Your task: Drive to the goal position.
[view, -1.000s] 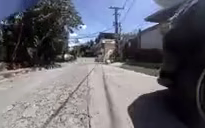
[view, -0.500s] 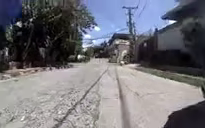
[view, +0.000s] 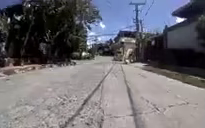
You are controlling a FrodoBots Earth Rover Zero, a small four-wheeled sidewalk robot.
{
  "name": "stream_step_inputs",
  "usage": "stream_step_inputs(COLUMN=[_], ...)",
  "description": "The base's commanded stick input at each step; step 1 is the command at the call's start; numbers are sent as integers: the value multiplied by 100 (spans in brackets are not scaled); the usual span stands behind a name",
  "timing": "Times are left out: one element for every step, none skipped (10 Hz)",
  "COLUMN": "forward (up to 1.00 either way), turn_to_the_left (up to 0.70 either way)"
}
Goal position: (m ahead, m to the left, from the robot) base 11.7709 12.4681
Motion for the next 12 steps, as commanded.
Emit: stream_step_inputs(forward=[100, 100, 100, 100, 100, 100, 100, 100, 100, 100, 100, 100], turn_to_the_left=[-40, -40, -40, -40, -40, -40, -40, -30, 4, 0, 0, 0])
